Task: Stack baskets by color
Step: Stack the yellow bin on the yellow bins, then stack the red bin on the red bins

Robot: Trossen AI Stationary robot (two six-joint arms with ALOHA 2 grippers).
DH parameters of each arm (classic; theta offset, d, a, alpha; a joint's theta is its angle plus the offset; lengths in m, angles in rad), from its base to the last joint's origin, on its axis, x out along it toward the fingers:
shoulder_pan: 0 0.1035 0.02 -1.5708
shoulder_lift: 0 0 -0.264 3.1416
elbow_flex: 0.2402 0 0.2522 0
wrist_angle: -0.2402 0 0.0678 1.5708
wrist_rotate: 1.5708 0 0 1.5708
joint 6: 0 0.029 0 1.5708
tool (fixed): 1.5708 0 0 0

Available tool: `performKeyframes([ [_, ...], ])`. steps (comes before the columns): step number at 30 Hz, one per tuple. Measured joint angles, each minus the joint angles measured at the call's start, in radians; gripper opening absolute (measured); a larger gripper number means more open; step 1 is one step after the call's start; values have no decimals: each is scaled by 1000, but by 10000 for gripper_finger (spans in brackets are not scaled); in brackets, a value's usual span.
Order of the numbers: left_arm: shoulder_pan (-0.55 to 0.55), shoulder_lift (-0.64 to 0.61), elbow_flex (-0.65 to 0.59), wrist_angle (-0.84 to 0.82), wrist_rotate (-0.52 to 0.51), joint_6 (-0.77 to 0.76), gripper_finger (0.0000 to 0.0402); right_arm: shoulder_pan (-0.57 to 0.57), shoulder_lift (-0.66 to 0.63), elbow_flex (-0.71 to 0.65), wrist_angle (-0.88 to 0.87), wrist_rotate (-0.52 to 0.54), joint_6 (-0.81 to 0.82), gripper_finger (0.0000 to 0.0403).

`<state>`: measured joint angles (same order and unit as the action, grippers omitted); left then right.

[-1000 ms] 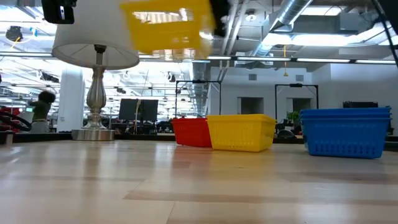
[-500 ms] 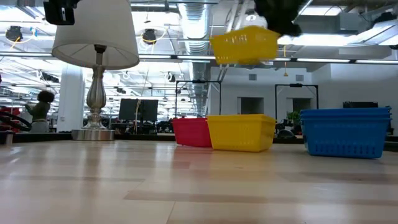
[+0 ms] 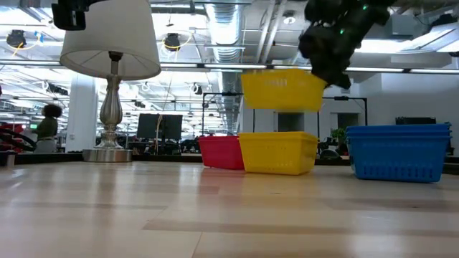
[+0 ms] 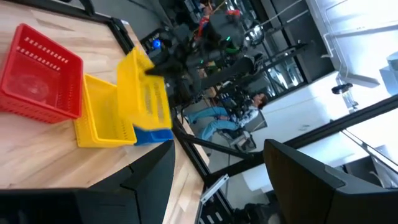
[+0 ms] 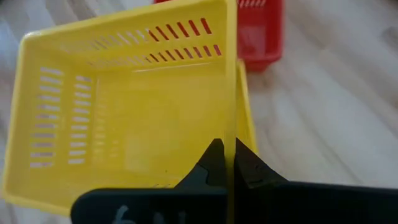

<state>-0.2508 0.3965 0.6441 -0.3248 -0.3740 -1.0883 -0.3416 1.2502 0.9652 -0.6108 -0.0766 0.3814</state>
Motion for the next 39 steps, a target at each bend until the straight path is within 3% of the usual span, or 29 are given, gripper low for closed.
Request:
performKeyframes([
  [12,0,0,0,0,-29,-23,233,-35,236,-10,94,-101,-178,5],
  [22,0,0,0,0,-32,-33,233,-39,255,-10,38,-141,-174,18],
  [26,0,0,0,0,-32,-26,233,-39,255,-9,12,-142,-162,68],
  [30,0,0,0,-12,-14,-23,233,-39,242,-10,-25,-142,-144,144],
  [35,0,7,0,-143,126,-78,233,-27,164,26,-28,-92,-99,221],
  [39,-2,70,0,-318,284,-187,233,1,81,91,-22,-26,-68,237],
])
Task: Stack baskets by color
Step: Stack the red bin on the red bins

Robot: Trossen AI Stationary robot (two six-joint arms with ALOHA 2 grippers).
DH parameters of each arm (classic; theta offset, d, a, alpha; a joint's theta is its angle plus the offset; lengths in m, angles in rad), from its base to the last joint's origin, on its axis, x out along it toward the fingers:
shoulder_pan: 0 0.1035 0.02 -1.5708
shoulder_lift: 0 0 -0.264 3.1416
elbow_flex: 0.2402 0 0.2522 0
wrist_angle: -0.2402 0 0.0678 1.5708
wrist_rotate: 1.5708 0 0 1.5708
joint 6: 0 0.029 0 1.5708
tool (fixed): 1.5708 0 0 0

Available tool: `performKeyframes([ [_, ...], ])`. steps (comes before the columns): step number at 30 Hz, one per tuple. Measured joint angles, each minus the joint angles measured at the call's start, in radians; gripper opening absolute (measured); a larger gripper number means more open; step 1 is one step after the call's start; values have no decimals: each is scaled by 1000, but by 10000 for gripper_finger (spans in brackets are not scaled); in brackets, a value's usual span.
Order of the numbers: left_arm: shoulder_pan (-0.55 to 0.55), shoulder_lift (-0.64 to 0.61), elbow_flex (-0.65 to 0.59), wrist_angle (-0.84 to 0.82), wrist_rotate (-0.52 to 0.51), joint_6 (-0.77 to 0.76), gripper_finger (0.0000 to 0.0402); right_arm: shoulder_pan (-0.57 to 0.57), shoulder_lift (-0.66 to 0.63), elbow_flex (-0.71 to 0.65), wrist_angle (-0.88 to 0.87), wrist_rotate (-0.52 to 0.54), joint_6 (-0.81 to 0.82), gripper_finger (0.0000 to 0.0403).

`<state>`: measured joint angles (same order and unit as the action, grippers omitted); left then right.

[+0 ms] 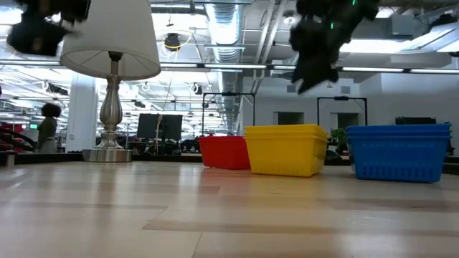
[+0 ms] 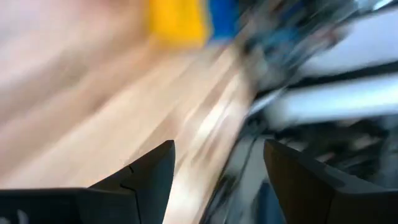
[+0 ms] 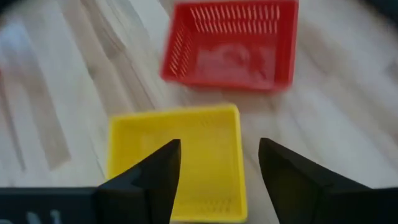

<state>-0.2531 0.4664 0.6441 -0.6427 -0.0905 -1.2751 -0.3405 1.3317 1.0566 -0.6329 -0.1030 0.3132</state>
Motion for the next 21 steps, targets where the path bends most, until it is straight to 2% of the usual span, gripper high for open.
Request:
performKeyframes([
  [4,-39,147,0,-124,203,-57,233,34,-63,50,-3,54,1,230],
  [7,-122,269,-1,-121,282,-73,233,52,-108,59,-4,77,1,222],
  [14,-403,497,-1,52,311,-205,233,81,-160,58,-53,83,-20,218],
  [21,-629,639,-1,100,215,-351,233,92,-162,57,-84,83,-59,217],
])
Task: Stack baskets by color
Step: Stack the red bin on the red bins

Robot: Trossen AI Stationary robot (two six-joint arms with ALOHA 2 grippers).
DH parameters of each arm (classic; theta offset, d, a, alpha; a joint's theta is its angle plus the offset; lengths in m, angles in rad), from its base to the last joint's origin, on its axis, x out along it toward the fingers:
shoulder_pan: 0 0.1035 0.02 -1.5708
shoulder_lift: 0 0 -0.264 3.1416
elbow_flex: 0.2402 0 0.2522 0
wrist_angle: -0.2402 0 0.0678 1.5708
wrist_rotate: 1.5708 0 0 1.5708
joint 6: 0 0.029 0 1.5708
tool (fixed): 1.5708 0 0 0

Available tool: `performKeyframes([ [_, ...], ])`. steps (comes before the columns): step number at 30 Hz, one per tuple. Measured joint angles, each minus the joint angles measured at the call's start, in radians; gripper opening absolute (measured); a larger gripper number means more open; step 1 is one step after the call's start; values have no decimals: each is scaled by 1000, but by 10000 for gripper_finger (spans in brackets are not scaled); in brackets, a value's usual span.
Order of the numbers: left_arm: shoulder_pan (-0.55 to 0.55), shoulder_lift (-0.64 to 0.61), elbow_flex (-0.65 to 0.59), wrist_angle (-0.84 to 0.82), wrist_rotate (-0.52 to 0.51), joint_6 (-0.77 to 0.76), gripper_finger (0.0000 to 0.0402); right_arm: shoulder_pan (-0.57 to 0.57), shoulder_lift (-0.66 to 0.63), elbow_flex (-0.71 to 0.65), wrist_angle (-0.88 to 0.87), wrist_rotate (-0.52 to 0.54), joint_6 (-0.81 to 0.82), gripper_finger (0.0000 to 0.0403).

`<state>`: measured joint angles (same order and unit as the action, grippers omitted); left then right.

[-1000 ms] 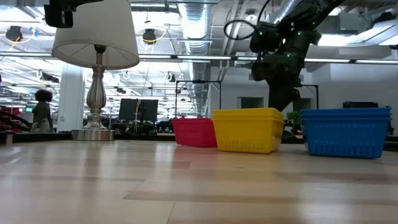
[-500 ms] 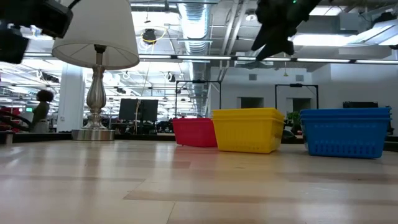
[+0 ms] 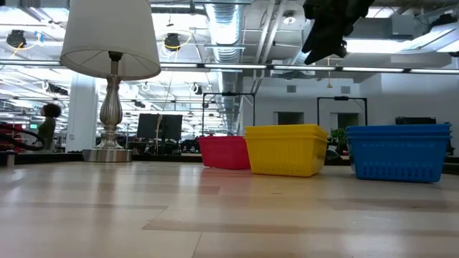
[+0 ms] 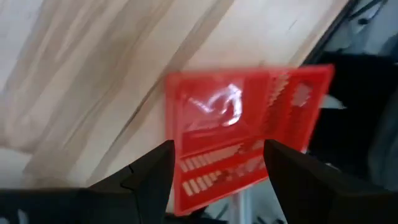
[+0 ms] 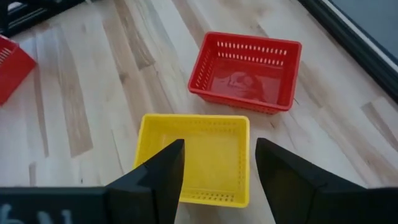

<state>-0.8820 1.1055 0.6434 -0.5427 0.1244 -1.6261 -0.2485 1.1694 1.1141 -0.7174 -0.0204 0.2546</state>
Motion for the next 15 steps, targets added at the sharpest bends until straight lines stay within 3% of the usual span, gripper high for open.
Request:
performKeyframes([
  [7,-87,110,0,-37,3,-27,233,-15,13,-1,4,0,-25,217],
  [15,-62,239,1,-33,-42,22,220,-16,9,-2,-13,0,-29,213],
])
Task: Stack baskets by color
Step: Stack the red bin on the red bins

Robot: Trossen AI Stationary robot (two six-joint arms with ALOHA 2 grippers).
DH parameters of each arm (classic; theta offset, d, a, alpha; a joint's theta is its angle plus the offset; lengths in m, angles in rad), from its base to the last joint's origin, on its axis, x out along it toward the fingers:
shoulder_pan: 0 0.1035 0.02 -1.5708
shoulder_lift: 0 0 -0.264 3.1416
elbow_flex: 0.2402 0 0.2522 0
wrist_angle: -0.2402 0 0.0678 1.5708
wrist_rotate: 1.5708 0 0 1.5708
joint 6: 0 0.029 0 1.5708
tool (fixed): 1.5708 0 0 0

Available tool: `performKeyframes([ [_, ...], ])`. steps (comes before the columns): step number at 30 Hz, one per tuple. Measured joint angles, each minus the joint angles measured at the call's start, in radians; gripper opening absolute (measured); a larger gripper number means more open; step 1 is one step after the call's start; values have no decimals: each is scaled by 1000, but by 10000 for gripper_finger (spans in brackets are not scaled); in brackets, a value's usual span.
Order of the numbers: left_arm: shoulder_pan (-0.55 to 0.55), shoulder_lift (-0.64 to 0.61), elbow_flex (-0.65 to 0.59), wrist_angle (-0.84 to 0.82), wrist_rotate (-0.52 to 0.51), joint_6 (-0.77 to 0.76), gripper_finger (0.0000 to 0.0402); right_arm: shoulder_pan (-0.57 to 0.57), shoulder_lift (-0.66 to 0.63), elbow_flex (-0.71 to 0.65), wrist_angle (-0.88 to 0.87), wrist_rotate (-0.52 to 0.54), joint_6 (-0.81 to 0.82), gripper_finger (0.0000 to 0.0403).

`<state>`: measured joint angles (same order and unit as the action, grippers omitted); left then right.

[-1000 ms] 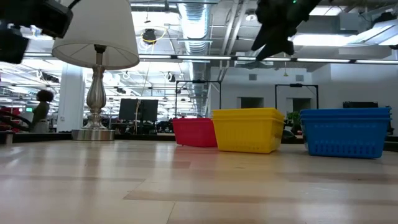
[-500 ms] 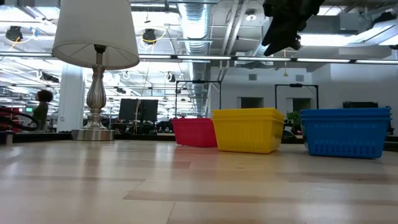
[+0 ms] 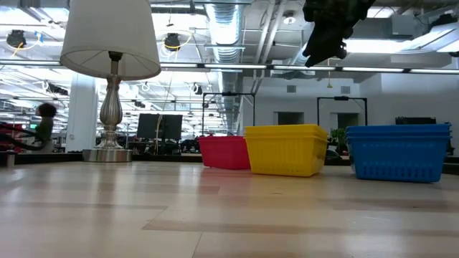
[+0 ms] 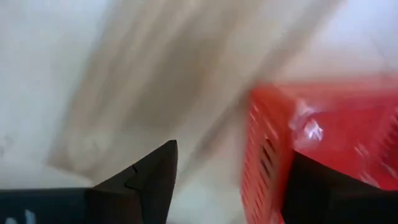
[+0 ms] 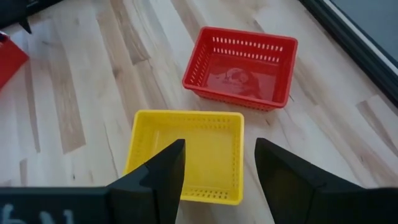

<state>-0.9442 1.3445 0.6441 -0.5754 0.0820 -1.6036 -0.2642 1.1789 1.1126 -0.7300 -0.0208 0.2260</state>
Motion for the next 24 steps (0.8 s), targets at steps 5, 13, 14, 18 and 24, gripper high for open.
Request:
performKeyframes([
  [5,94,72,0,-2,-60,16,173,0,-1,0,2,0,0,213],
  [13,317,93,2,9,-203,92,104,-1,-1,0,4,3,-18,212],
  [14,352,92,0,12,-241,113,99,-2,-1,0,5,4,-18,211],
  [18,500,92,-1,129,-266,231,90,3,5,0,5,7,-17,211],
  [24,734,91,-1,455,-260,503,89,1,5,0,12,8,4,211],
])
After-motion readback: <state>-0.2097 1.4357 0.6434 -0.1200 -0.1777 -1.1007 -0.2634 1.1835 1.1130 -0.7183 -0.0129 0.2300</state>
